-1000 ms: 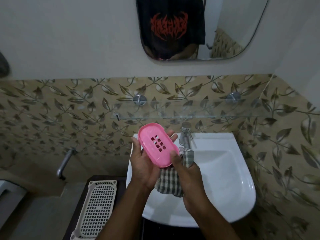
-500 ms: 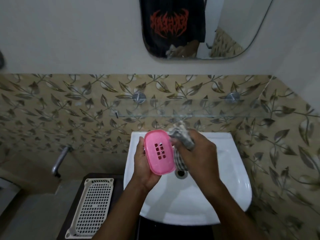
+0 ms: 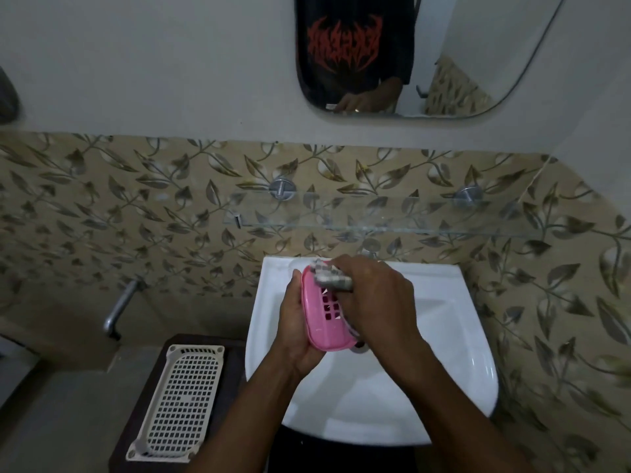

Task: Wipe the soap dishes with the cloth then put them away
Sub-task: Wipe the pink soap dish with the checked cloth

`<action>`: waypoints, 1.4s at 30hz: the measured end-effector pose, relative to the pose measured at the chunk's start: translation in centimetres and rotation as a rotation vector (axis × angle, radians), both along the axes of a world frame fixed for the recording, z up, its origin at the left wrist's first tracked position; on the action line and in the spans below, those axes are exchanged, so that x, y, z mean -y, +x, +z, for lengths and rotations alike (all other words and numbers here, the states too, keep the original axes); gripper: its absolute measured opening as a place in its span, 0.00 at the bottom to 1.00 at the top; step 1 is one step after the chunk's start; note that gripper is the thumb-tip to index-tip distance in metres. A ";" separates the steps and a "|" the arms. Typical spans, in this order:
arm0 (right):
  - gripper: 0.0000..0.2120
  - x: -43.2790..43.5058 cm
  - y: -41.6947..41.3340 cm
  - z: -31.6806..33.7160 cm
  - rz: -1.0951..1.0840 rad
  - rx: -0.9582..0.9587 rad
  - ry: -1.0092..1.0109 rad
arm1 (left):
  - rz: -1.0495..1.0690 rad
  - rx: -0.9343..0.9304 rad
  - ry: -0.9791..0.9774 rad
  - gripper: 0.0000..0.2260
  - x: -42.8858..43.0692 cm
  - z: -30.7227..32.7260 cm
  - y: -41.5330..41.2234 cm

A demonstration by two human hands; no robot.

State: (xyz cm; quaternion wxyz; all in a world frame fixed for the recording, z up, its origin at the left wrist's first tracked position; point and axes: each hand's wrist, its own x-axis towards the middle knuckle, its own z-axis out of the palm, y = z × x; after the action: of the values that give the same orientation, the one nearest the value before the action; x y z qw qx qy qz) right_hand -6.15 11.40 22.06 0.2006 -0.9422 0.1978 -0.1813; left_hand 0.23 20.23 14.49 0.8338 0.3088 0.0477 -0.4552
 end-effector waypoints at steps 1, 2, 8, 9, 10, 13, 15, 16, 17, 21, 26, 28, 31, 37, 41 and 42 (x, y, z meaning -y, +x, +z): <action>0.07 0.1 0.4 0.1 -0.046 0.037 0.002 | 0.009 0.014 0.019 0.28 0.1 0.0 -0.2; 0.06 -0.1 0.7 0.4 -0.066 0.078 -0.009 | 0.018 0.021 0.018 0.27 0.2 0.2 -0.3; 0.12 -3.0 -0.7 0.0 0.176 0.016 -0.019 | 0.029 -0.012 0.025 0.30 -0.3 0.2 1.2; 0.13 -2.8 -1.3 -0.3 0.185 -0.001 -0.064 | -0.007 -0.027 0.016 0.33 -0.5 0.3 1.5; 0.14 -2.4 -1.7 -0.5 0.176 -0.010 -0.105 | -0.047 -0.044 0.008 0.36 -0.7 0.5 1.7; 0.11 -0.9 -1.4 -0.3 0.095 0.003 -0.085 | -0.064 -0.005 0.022 0.34 -0.7 0.8 1.4; 0.07 -0.1 -0.1 0.3 -0.008 0.077 -0.108 | -0.062 0.043 0.053 0.27 -0.1 0.8 0.6; 0.06 0.0 0.7 0.4 -0.028 0.096 -0.136 | -0.053 0.047 0.056 0.24 0.1 0.9 0.3; 0.06 -0.2 1.4 0.5 -0.017 0.092 -0.154 | -0.045 0.049 0.057 0.22 0.2 1.1 0.1; 0.12 -2.3 0.7 -0.8 0.206 0.022 -0.197 | -0.001 -0.008 0.054 0.25 -0.3 1.0 1.8; 0.15 -1.1 -1.7 -1.5 0.221 0.002 -0.285 | 0.016 -0.087 0.046 0.31 -0.7 1.3 2.9; 0.14 0.3 -1.0 -1.1 0.136 0.006 -0.238 | -0.006 -0.008 0.055 0.29 -0.6 1.5 3.0; 0.11 1.4 0.9 -0.3 0.021 0.059 -0.194 | -0.018 0.094 0.090 0.22 0.2 1.9 1.8; 0.18 -1.8 0.6 -1.0 0.211 0.041 -0.301 | 0.044 -0.016 0.061 0.20 0.0 1.0 2.2; 0.17 -2.1 -1.8 -2.0 0.262 0.002 -0.311 | 0.027 -0.099 0.075 0.31 -0.5 1.6 2.5; 0.16 -1.9 -2.0 -2.0 0.242 -0.009 -0.330 | 0.034 -0.104 0.069 0.31 -0.5 1.7 2.5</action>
State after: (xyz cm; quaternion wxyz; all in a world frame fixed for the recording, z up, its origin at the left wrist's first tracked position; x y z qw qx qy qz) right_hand -8.20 13.31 20.07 0.0628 -0.9800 0.0515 -0.1817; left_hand 2.74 20.69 16.19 0.8267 0.3123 0.1120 -0.4544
